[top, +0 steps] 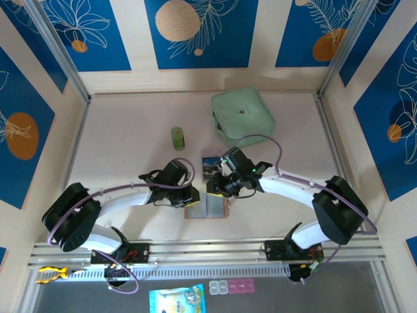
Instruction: Take the credit cards out of the card holder
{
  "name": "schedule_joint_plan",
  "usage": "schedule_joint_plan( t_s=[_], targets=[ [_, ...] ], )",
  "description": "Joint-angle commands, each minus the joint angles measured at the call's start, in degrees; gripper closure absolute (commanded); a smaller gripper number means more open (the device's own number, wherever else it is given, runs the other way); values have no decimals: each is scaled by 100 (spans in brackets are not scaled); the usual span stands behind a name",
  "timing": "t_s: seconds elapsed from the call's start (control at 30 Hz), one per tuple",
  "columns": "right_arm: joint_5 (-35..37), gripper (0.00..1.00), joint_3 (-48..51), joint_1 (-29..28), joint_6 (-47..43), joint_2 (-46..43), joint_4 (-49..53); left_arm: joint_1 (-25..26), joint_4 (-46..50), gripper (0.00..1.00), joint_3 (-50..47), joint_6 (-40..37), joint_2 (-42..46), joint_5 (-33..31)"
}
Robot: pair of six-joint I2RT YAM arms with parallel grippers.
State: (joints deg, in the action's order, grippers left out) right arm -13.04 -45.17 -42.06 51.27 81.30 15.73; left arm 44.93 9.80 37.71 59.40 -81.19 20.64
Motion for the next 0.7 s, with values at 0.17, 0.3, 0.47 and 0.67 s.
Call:
schedule_joint_plan(
  t_s=[0.17,0.3,0.47,0.67],
  targets=[
    [-56,69,356,385,-145,-605,475,285,-122,81,439,123,-305,118],
    [-136,69,451,513,-186,-756,490,388,-21,77,648,68,-456,89],
    [-190,69,564,625,-230,-898,515,532,248,73,1052,-111,-770,78],
    [-250,68,700,743,-248,-1079,519,674,406,68,1463,-226,-1140,132]
  ],
)
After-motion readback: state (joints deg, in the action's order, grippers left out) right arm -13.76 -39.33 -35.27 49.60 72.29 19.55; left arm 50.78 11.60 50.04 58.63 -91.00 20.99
